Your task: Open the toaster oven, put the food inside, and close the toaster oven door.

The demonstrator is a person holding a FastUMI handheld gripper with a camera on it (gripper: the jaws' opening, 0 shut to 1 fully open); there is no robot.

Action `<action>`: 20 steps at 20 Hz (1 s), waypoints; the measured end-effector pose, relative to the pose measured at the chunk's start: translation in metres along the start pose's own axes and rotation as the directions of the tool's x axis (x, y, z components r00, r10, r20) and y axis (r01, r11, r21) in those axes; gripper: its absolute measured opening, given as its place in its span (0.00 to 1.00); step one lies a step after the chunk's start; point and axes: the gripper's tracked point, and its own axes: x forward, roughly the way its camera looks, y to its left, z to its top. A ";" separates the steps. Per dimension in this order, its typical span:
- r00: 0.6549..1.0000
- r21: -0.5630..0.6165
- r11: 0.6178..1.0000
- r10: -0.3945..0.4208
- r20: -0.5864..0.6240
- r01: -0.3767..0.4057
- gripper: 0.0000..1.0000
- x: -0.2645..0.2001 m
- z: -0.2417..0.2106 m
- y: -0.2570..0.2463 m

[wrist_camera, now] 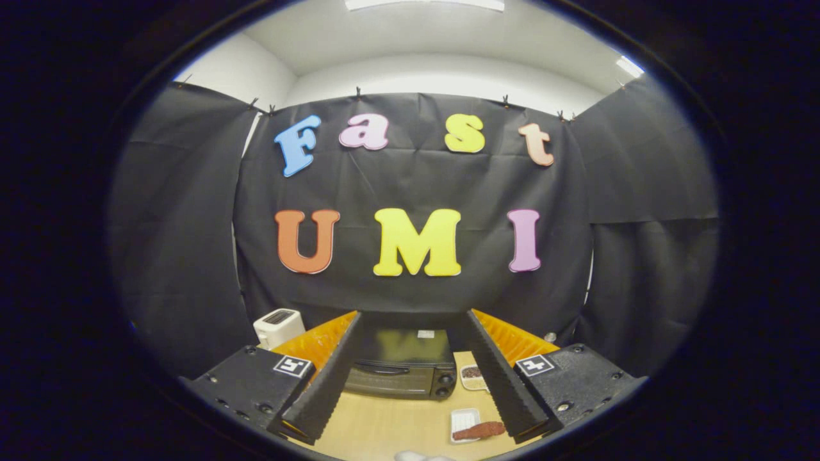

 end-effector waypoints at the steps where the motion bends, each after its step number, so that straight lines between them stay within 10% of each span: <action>1: 1.000 -0.001 1.000 0.005 -0.004 -0.005 1.00 0.010 -0.006 0.004; 20: 0.972 0.067 0.998 0.003 -0.234 0.013 1.00 0.216 -0.196 0.056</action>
